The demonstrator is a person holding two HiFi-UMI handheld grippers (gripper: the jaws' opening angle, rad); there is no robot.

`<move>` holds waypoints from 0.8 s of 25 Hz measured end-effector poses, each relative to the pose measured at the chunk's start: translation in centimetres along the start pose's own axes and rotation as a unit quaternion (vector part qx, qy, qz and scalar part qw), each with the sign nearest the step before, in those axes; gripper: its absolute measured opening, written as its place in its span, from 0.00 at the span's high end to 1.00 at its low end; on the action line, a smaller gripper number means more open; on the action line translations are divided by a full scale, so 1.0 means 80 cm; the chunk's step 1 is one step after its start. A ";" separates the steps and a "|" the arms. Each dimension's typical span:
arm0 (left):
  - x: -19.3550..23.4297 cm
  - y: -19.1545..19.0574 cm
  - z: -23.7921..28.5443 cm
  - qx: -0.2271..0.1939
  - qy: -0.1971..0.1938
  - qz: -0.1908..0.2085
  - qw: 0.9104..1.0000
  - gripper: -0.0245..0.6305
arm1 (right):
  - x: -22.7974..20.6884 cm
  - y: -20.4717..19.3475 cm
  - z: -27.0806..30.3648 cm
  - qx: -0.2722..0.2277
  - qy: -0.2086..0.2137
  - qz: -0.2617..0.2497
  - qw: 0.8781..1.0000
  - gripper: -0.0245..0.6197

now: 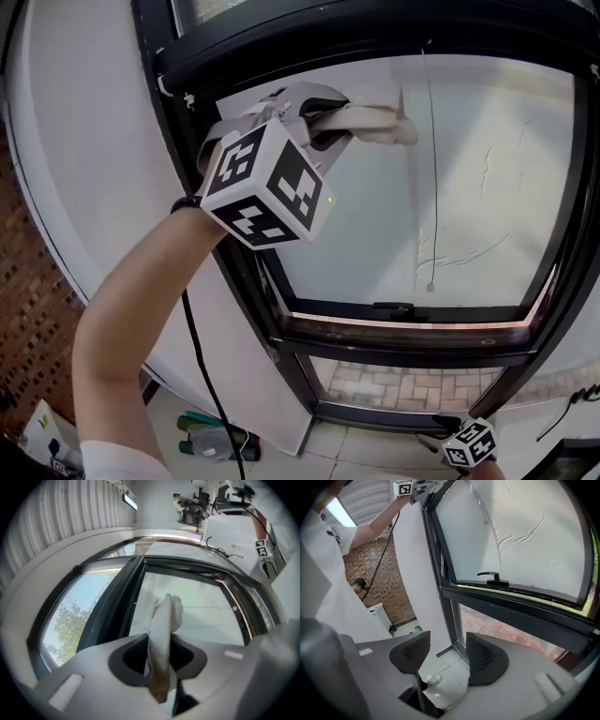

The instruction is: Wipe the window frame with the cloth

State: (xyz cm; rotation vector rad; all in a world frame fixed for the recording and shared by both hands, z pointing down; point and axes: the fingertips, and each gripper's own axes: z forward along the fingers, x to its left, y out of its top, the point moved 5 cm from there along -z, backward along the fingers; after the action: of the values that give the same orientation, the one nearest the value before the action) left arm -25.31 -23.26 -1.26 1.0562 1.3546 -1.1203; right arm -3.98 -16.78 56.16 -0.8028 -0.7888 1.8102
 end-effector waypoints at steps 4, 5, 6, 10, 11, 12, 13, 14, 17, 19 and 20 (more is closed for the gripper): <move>0.006 -0.079 -0.018 0.051 0.008 0.028 0.998 0.78 | 0.014 0.012 0.024 0.002 -0.003 0.004 1.000 0.59; 0.008 -0.097 -0.021 0.063 0.010 0.041 0.997 0.78 | 0.018 0.014 0.030 0.001 -0.003 0.005 1.000 0.59; 0.011 -0.114 -0.023 0.075 0.012 0.053 0.996 0.78 | 0.023 0.017 0.037 -0.002 -0.003 0.007 1.000 0.59; 0.024 -0.175 -0.028 0.120 0.015 0.087 0.989 0.78 | 0.045 0.030 0.063 -0.014 0.000 0.014 1.000 0.59; 0.027 -0.188 -0.029 0.129 0.014 0.094 0.987 0.78 | 0.049 0.033 0.067 -0.017 0.000 0.015 1.000 0.59; 0.029 -0.200 -0.028 0.139 0.012 0.100 0.985 0.78 | 0.053 0.035 0.071 -0.019 -0.002 0.017 1.000 0.59; 0.031 -0.212 -0.028 0.148 0.010 0.106 0.983 0.78 | 0.055 0.036 0.074 -0.022 -0.004 0.019 1.000 0.59; 0.032 -0.224 -0.028 0.157 0.009 0.113 0.981 0.78 | 0.058 0.037 0.077 -0.024 -0.007 0.022 0.999 0.59; 0.036 -0.256 -0.028 0.179 0.009 0.127 0.976 0.78 | 0.063 0.037 0.082 -0.027 -0.018 0.028 0.999 0.59; 0.040 -0.274 -0.028 0.192 0.010 0.131 0.973 0.78 | 0.066 0.038 0.083 -0.028 -0.027 0.031 0.999 0.59; 0.041 -0.283 -0.029 0.199 0.010 0.132 0.971 0.78 | 0.067 0.039 0.083 -0.030 -0.031 0.032 0.999 0.59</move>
State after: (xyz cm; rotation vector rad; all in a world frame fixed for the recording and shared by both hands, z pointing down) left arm -48.14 -24.95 -2.87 1.4936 0.9841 -1.2073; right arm -12.58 -13.85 56.50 -0.8222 -0.8692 1.8829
